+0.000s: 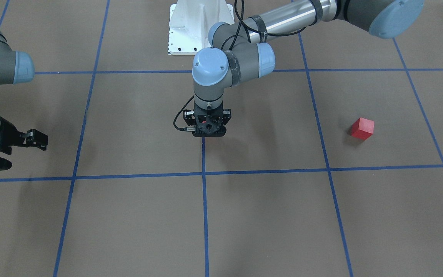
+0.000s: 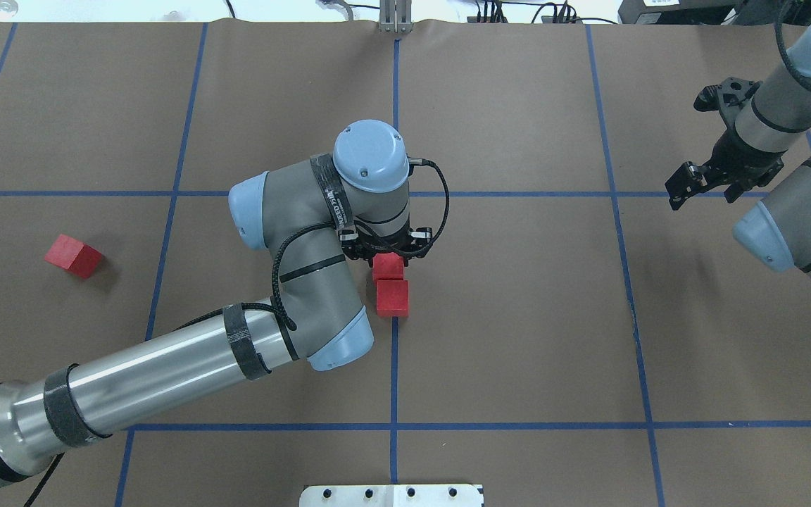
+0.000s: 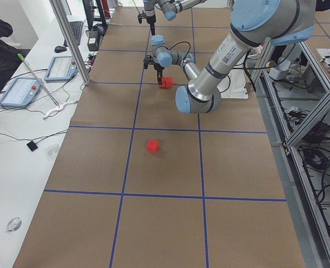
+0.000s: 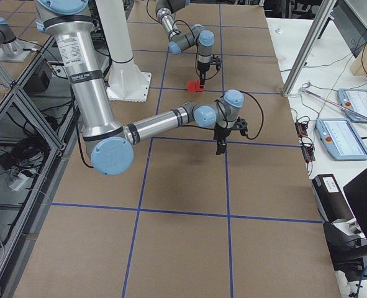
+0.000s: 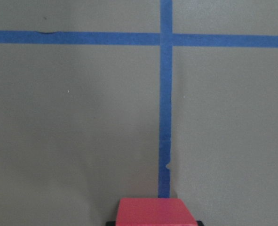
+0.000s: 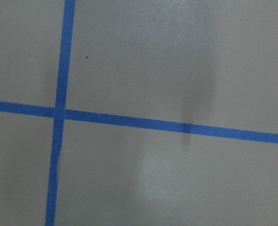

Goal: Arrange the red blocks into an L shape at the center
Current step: 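Lower and press the cube against the placed cube with the left gripper, then open the left gripper and move it toward the remaining red cube, then grasp the red cube nearest the left gripper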

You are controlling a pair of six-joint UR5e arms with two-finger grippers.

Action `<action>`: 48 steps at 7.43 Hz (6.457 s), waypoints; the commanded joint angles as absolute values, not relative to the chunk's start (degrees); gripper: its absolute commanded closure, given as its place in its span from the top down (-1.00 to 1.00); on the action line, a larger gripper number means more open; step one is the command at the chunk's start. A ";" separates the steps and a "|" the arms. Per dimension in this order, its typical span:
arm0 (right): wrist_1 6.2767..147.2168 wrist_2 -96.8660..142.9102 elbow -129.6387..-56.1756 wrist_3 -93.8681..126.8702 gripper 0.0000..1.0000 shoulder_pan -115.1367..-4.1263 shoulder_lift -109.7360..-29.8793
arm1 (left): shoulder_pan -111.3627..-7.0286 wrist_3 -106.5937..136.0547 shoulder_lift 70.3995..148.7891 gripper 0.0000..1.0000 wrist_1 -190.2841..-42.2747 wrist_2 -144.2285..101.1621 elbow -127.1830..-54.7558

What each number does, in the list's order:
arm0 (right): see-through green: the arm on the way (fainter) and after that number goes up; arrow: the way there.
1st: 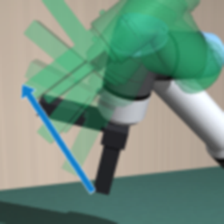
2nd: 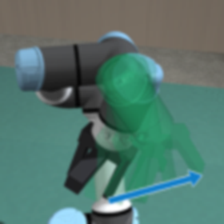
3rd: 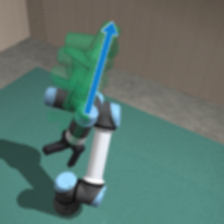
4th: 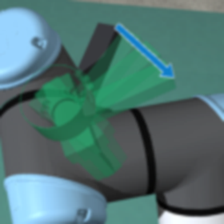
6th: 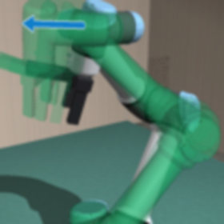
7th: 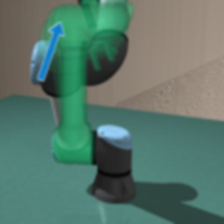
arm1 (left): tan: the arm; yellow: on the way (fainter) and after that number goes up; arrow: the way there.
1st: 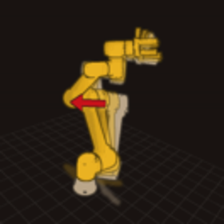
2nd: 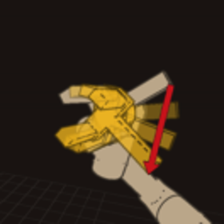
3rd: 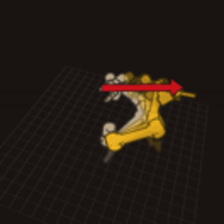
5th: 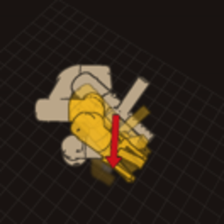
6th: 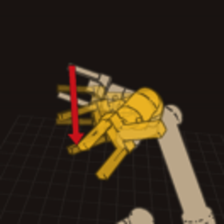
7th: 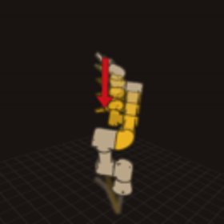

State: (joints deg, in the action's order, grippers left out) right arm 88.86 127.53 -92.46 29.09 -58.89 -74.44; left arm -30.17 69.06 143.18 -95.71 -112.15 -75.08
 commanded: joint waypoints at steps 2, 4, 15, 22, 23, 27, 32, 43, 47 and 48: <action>88.86 127.53 -92.46 29.09 0.99 -58.89 -74.44 | -29.97 69.08 143.26 -1.00 -95.71 -112.15 -75.15; 88.86 127.62 -92.46 29.09 0.99 -58.89 -74.44 | -29.88 69.08 143.26 -1.00 -95.71 -112.15 -75.15; 88.86 127.62 -92.46 29.09 0.99 -58.97 -74.44 | -29.88 68.64 143.17 0.99 -95.71 -112.06 -77.34; 87.63 127.44 -92.02 29.09 0.99 -58.89 -74.62 | -36.28 56.99 111.31 0.98 -95.27 -112.58 -109.40; 87.63 127.44 -92.02 29.09 0.99 -58.89 -74.53 | -38.30 50.95 107.18 0.98 -96.75 -112.76 -110.64; 87.54 127.53 -92.37 29.09 0.99 -58.89 -74.44 | -49.20 30.74 92.39 0.99 -107.58 -119.53 -109.95; 87.54 127.62 -92.37 29.00 0.99 -58.89 -74.44 | -52.82 25.66 91.49 0.98 -107.67 -119.97 -103.10; 87.54 127.71 -92.55 29.09 0.99 -58.89 -74.53 | -52.29 30.93 95.80 0.54 -114.08 -119.97 -93.08; 87.54 127.71 -92.46 29.09 0.99 -58.89 -74.62 | -52.21 31.38 95.89 0.51 -114.08 -119.97 -93.16; 87.54 127.71 -92.37 29.09 0.99 -58.89 -74.62 | -52.21 31.38 95.89 0.67 -114.08 -119.97 -93.25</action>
